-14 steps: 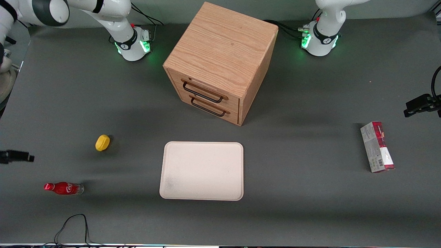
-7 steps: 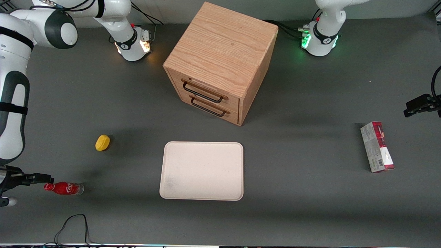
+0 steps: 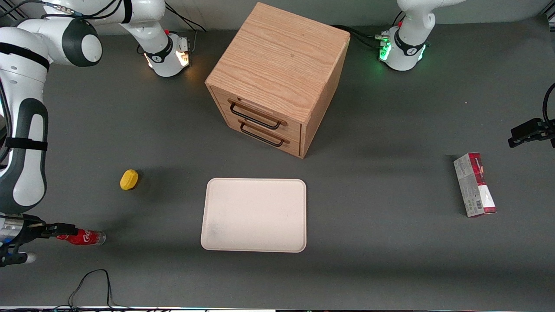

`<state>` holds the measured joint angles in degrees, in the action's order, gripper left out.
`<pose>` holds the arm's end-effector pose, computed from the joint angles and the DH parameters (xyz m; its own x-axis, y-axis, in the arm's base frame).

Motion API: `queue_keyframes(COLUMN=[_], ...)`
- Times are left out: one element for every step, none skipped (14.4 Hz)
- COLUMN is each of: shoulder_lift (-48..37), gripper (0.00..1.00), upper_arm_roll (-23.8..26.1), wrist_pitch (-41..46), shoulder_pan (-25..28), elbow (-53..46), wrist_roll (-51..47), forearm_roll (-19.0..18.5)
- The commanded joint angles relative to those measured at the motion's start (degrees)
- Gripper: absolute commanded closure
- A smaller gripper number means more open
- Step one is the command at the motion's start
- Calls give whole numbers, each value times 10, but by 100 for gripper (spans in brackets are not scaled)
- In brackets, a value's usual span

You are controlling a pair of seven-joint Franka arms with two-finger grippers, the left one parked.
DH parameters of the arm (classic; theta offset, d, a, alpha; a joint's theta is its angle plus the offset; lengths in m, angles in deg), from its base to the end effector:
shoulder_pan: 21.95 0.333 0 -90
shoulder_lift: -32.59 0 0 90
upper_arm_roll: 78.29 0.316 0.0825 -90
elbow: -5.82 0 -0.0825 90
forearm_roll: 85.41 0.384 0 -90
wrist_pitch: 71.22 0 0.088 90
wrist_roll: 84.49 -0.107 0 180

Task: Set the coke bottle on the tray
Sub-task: 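Lower the right gripper and close it around the bottle's cap end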

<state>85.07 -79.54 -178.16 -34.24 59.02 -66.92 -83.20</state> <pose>0.7637 -0.1740 0.3307 0.9973 0.0680 0.0270 0.0683 -0.9976 -0.0122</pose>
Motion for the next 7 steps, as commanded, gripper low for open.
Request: queue_keyframes(shoulder_lift=[12,12,12,12,11,11,11], gripper=[3,5,9,11,15,18,23], upper_arm_roll=[-2,-2,-2,-2,-2,-3,-3], wrist_pitch=[-2,-2,-3,-4,-6,-6,-6], shoulder_pan=[2,2,2,2,2,2,2], elbow=[-18,-18,-15,-13,-12,-12,-12], wrist_roll=[13,13,16,29,37,39,42], forearm_roll=[0,-1,-2,-3,-3,-3,-4])
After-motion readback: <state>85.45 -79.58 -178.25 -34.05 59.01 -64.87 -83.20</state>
